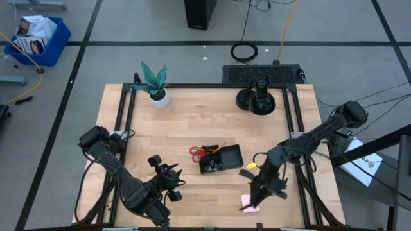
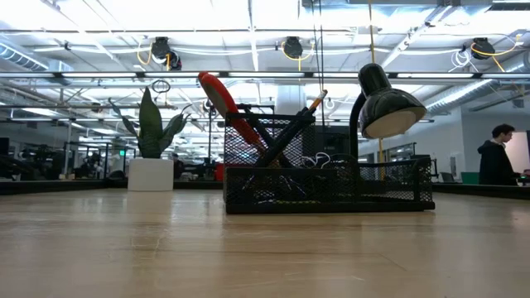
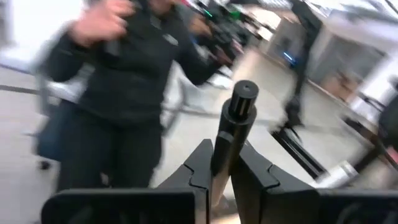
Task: Pick and place office supplies into organizer
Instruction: Put the black pen into the black desk organizer
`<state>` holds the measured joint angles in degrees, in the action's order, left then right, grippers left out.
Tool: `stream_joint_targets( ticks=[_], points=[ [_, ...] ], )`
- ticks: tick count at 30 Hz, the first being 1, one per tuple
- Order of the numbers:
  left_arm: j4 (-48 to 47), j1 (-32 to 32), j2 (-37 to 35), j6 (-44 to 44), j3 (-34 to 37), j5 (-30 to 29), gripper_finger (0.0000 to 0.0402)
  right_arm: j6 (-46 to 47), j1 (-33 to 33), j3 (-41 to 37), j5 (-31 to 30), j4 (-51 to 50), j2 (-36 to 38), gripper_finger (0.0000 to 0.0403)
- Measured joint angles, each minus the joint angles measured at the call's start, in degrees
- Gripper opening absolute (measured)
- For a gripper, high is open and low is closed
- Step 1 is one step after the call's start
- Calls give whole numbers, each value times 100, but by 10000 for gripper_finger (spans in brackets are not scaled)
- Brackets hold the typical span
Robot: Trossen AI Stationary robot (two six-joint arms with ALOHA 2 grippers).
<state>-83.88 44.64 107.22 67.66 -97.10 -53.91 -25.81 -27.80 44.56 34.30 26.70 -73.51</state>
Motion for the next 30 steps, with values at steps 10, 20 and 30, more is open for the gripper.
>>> stream_joint_targets(
  ticks=[10, 20, 30],
  points=[
    [15, 0, 0, 23, -2, 1, 127, 686, -254, 0, -2447, -99, -123, 27],
    [17, 0, 0, 45, -2, 2, 127, 851, -597, 0, -5420, -143, -119, 27],
    [17, 0, 0, 59, -2, 2, 127, 669, -683, 0, -7320, 382, -114, 27]
  ],
)
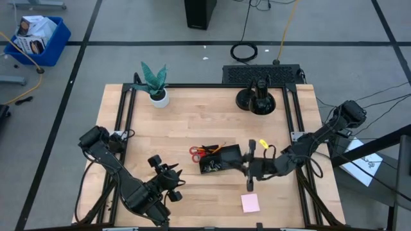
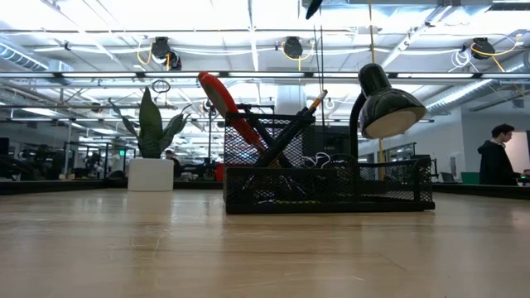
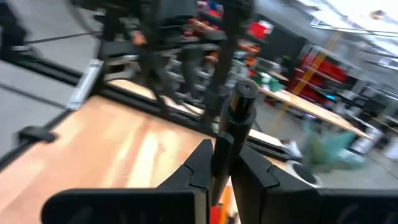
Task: Pick and place office supplies into organizer
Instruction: Put the black pen into the black desk organizer
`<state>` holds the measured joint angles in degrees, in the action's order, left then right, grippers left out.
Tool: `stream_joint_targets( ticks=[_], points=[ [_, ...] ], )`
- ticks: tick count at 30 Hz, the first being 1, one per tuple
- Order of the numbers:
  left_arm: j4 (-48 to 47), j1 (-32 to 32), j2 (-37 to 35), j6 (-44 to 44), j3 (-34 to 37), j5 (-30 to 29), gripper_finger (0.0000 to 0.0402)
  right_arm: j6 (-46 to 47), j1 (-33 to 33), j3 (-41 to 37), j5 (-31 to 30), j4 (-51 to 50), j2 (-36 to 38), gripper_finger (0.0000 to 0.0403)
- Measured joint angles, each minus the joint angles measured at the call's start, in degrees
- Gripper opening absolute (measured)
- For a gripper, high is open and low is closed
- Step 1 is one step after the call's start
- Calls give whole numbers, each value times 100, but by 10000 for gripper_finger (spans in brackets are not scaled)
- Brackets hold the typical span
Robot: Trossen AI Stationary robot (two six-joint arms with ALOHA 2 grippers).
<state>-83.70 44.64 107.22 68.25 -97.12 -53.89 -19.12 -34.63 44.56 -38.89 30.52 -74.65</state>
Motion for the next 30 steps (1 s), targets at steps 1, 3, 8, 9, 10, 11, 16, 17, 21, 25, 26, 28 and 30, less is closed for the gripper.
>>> stream_joint_targets(
  ticks=[1, 3, 8, 9, 10, 11, 16, 17, 21, 25, 26, 28, 30],
  points=[
    [0, 0, 0, 0, 0, 0, 127, 4, 0, 0, -142, 23, 0, 27],
    [2, 0, 0, 2, 0, 0, 127, 84, 0, 0, -405, 94, -2, 27],
    [11, 0, 0, 24, 0, 0, 127, 468, 2, 0, -762, 97, -4, 27],
    [20, 0, 0, 26, 0, -2, 127, 483, 2, 0, -771, 94, -4, 27],
    [26, 0, 0, 25, 0, -2, 127, 491, 2, 0, -772, 96, -4, 27],
    [26, 0, 0, 26, 0, -1, 127, 498, 2, 0, -774, 96, -4, 27],
    [44, 0, 0, 24, 0, -2, 127, 518, 2, 0, -780, 96, -4, 27],
    [45, 0, 0, 24, 0, -2, 127, 518, 2, 0, -780, 96, -4, 27],
    [42, 0, 0, -27, 0, -2, 127, 518, 4, 0, -778, 133, -7, 27],
    [43, 0, 0, -274, 0, -15, 127, 512, 23, 0, -743, 478, -7, 27],
    [41, -4, 0, -317, 0, -15, 127, 534, 53, 2, -686, 518, -4, 27],
    [25, -6, 0, -399, 0, -22, 127, 715, 161, 2, -411, 518, -6, 27],
    [-29, -4, 0, -402, 0, -64, 127, 915, 296, 2, -194, 476, -7, 27]
  ],
)
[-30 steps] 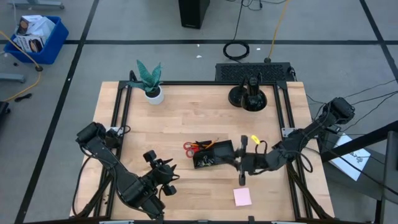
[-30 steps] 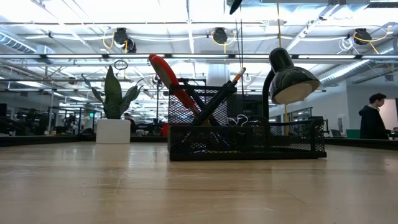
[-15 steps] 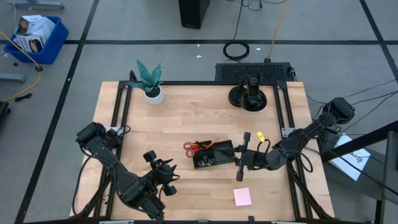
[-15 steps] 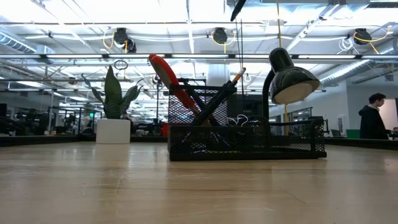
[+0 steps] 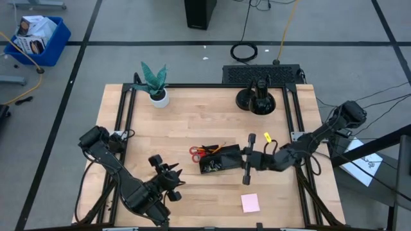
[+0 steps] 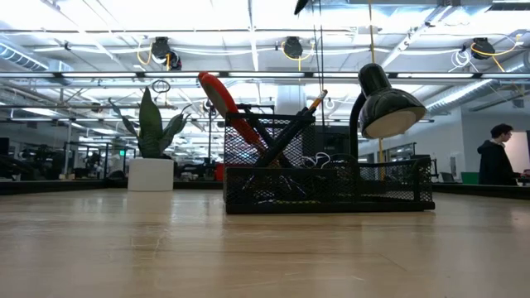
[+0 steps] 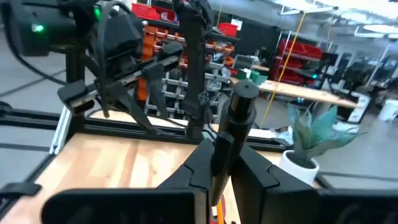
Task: Pick and place office supplies into organizer
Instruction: Put the black pen into the black desk organizer
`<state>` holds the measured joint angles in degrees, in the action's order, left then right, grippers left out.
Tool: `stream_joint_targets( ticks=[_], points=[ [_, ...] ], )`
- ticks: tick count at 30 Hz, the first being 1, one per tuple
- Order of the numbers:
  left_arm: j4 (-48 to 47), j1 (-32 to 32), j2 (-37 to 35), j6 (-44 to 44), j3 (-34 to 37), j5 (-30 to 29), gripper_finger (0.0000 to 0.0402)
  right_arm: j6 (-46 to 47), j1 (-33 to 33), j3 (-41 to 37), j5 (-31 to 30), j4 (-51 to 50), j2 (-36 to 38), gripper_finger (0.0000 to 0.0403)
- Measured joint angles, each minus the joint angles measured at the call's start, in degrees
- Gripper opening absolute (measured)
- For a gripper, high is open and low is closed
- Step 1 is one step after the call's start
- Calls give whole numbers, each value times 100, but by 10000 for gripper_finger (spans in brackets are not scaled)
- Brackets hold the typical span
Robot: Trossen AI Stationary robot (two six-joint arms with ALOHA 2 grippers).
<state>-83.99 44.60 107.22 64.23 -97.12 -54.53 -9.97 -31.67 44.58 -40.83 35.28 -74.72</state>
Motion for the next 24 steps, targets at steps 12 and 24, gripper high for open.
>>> stream_joint_targets(
  ticks=[12, 24],
  points=[
    [-594, 60, 0, 657, 34, 271, 127, 1121, 893, 0, 1318, -459, 0, 27],
    [-601, 201, 0, 1483, 666, 608, 127, 1719, 1362, 2, 1751, -896, -234, 27]
  ],
)
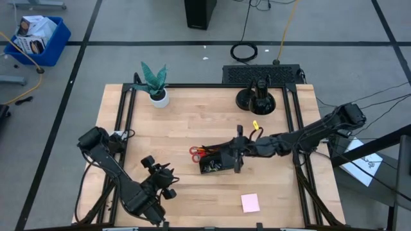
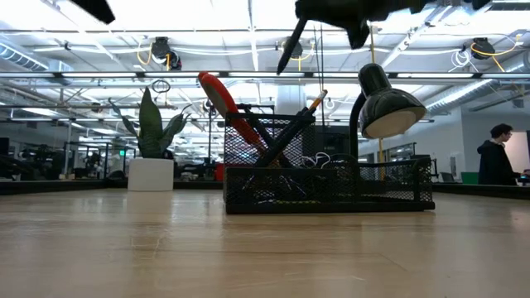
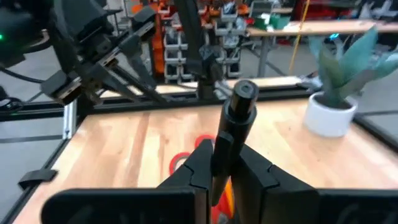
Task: Pick and place office supplies into organizer
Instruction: Put the black pen into the black desk organizer
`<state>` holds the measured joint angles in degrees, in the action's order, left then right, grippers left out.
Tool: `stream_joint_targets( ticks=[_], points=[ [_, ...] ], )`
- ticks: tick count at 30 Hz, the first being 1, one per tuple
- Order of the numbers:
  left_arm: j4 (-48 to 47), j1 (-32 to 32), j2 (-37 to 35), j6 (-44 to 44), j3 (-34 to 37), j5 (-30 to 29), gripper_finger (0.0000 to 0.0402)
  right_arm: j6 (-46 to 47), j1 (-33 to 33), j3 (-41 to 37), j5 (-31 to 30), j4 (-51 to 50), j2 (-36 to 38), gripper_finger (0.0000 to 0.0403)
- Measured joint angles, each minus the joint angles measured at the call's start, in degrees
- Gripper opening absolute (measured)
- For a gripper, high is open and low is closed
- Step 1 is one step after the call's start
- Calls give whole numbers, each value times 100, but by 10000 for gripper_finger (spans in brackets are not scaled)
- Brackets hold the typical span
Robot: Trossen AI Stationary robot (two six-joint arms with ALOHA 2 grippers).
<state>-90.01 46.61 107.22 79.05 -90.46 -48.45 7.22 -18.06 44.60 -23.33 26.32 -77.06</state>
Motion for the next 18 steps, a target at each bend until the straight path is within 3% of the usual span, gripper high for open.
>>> stream_joint_targets(
  ticks=[18],
  points=[
    [-1, 234, 0, 846, 414, 105, 127, 437, 278, 0, 420, 183, -730, 27]
  ],
)
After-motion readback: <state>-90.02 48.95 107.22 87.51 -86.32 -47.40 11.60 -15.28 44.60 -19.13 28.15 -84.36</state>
